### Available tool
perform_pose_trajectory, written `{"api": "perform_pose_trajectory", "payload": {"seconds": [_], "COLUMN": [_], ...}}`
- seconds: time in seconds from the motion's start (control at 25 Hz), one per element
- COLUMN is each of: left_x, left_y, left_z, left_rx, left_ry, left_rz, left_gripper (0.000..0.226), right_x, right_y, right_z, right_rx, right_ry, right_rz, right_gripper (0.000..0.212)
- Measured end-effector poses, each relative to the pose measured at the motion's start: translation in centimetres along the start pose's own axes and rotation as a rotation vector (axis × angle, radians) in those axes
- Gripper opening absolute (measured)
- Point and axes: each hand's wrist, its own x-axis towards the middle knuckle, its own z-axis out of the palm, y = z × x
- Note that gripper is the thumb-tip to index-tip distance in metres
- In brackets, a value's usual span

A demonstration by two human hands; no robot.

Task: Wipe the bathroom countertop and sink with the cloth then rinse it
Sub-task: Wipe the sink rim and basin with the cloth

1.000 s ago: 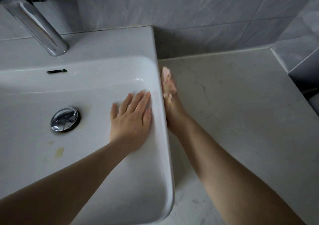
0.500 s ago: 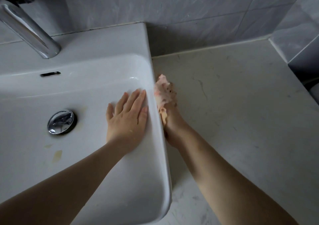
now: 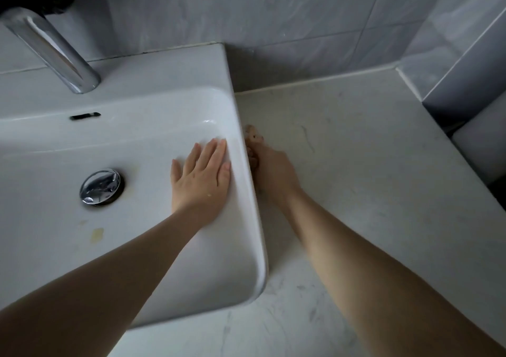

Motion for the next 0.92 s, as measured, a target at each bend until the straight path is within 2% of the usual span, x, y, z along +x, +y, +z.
{"api": "perform_pose_trajectory", "payload": {"seconds": [0.08,0.12,0.16,0.24,0.28,0.36,0.44,0.52,0.64,0.76,0.84,0.92], "left_x": [-0.2,-0.2,-0.1,-0.1,-0.1,0.0,0.1,0.2,0.1,0.1,0.1,0.0], "left_y": [-0.1,-0.1,-0.1,-0.1,-0.1,-0.2,-0.2,-0.3,-0.2,-0.1,0.1,0.1], "left_z": [0.0,-0.1,-0.1,-0.1,-0.1,-0.1,0.0,0.3,0.2,0.3,0.3,0.4], "left_rx": [-0.008,-0.011,-0.013,-0.019,-0.020,-0.022,-0.020,-0.018,-0.008,-0.003,0.010,0.022], "left_ry": [-0.004,0.000,0.004,0.006,0.007,0.006,0.012,0.020,0.029,0.052,0.066,0.077], "left_rz": [0.003,0.008,0.014,0.020,0.022,0.026,0.034,0.035,0.030,0.011,-0.002,-0.015], "left_gripper": [0.051,0.051,0.051,0.051,0.051,0.051,0.051,0.051,0.051,0.050,0.050,0.049], "right_x": [0.6,1.2,1.5,0.7,0.2,-0.6,0.0,0.5,-0.5,-3.3,-0.5,3.1], "right_y": [-0.8,-1.1,-1.4,-3.1,-3.6,-4.5,-4.7,-4.4,-2.9,-1.8,-2.1,-3.1], "right_z": [-2.7,-3.4,-3.7,-2.8,-1.7,-0.4,-0.8,-1.4,0.1,1.3,0.7,0.3], "right_rx": [-0.128,-0.010,0.276,0.907,1.105,1.245,1.184,1.129,1.083,1.288,1.147,1.042], "right_ry": [0.113,0.199,0.276,0.226,0.149,-0.021,-0.141,-0.253,-0.217,-0.271,-0.209,-0.239], "right_rz": [0.045,0.100,0.165,0.200,0.175,0.152,0.183,0.135,0.128,-0.084,-0.140,-0.126], "right_gripper": [0.029,0.024,0.020,0.027,0.032,0.039,0.052,0.062,0.066,0.061,0.080,0.095]}}
